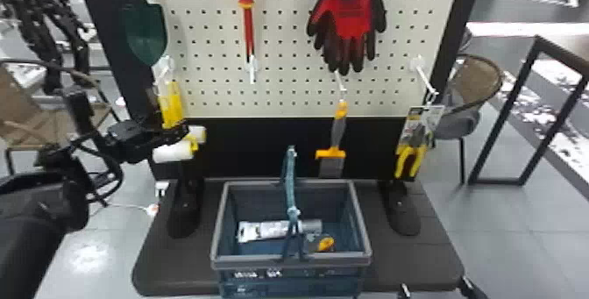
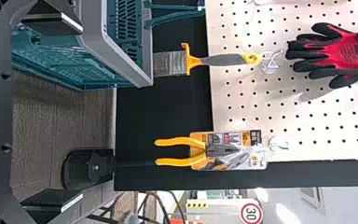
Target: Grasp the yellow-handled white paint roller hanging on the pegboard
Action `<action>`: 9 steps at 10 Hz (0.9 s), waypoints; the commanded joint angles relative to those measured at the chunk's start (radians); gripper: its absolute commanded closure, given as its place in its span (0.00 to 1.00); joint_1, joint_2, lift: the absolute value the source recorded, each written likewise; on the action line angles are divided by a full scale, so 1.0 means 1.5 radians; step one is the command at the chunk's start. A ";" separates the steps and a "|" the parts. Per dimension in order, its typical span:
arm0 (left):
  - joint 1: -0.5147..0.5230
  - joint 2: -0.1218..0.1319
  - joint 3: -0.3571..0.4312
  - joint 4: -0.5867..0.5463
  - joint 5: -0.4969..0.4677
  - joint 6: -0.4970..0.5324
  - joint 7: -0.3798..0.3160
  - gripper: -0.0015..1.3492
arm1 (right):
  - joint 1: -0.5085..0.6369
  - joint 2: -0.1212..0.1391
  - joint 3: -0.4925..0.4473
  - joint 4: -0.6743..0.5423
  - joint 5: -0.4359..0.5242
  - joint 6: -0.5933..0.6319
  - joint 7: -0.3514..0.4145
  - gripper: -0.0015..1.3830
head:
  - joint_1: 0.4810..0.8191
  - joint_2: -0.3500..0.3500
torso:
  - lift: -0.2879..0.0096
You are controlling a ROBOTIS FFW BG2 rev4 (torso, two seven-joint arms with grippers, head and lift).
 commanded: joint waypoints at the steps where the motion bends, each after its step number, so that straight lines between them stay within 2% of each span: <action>1: -0.004 0.002 -0.007 0.005 0.002 -0.001 0.000 0.28 | -0.001 0.000 0.000 0.001 0.000 0.000 0.000 0.05 | 0.20 0.50 | 0.63; 3: -0.004 0.005 -0.018 0.005 -0.002 0.013 -0.001 0.69 | 0.002 0.000 0.000 0.002 -0.003 -0.001 0.000 0.05 | 0.20 0.50 | 0.63; 4: -0.004 0.004 -0.024 0.005 -0.009 0.011 0.001 0.85 | 0.002 -0.001 0.000 0.002 -0.004 -0.002 0.000 0.05 | 0.20 0.50 | 0.63; 5: -0.003 0.001 -0.024 0.004 -0.008 0.004 0.011 0.89 | 0.003 -0.001 0.000 0.002 -0.006 -0.004 0.000 0.05 | 0.20 0.50 | 0.63; 9: -0.005 0.002 -0.029 0.004 -0.003 -0.010 0.013 0.89 | 0.003 -0.001 0.000 0.002 -0.006 -0.004 0.000 0.05 | 0.20 0.50 | 0.63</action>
